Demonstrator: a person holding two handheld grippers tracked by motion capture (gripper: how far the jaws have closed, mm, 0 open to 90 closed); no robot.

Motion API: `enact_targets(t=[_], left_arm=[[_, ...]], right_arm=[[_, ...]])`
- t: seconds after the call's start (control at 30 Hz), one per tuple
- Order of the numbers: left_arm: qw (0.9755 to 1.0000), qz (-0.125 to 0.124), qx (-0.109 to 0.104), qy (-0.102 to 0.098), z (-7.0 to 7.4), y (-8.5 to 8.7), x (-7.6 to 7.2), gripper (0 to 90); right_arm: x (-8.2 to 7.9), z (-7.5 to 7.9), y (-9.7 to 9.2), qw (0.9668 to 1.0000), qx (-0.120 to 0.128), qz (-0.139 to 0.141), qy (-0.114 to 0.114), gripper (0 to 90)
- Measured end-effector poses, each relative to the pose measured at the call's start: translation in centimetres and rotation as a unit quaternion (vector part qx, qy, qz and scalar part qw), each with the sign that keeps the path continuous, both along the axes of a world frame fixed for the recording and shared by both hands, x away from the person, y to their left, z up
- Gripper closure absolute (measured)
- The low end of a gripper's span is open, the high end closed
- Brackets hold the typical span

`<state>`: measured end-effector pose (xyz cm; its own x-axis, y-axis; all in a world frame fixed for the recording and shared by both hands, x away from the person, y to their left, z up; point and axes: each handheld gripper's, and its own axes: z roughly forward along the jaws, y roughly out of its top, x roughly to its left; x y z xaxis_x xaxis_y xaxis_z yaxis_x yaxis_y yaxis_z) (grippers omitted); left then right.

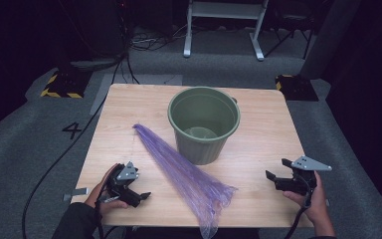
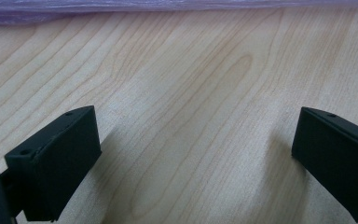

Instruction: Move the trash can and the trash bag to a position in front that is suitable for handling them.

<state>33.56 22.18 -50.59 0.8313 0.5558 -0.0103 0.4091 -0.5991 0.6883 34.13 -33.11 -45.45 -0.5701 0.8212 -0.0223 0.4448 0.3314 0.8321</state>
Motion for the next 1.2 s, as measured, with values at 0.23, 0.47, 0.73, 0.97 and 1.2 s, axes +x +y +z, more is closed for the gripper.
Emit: enact_targets(t=[0.23, 0.47, 0.73, 0.97, 1.2], left_arm=[[1.0, 0.0, 0.0, 0.0, 0.0, 0.0, 0.0, 0.7], [1.0, 0.008, 0.0, 0.001, 0.0, 0.0, 0.1, 0.9], [1.0, 0.009, -0.001, 0.001, 0.0, 0.1, 0.1, 0.9], [0.9999, 0.012, -0.002, 0.001, 0.0, 0.1, 0.1, 1.0], [0.9999, 0.012, -0.002, 0.001, 0.0, 0.1, 0.1, 1.0]], right_arm=[[0.6, 2.6, 2.8, 0.9987, 0.003, 0.04, -0.033, 16.9], [1.1, 6.0, 5.8, 0.9941, -0.009, 0.085, -0.066, 17.4], [2.1, 9.2, 8.9, 0.989, -0.024, 0.115, -0.09, 19.1], [2.6, 10.9, 11.0, 0.9849, -0.029, 0.132, -0.108, 18.9], [2.8, 12.5, 13.2, 0.9802, -0.033, 0.147, -0.128, 20.3]])
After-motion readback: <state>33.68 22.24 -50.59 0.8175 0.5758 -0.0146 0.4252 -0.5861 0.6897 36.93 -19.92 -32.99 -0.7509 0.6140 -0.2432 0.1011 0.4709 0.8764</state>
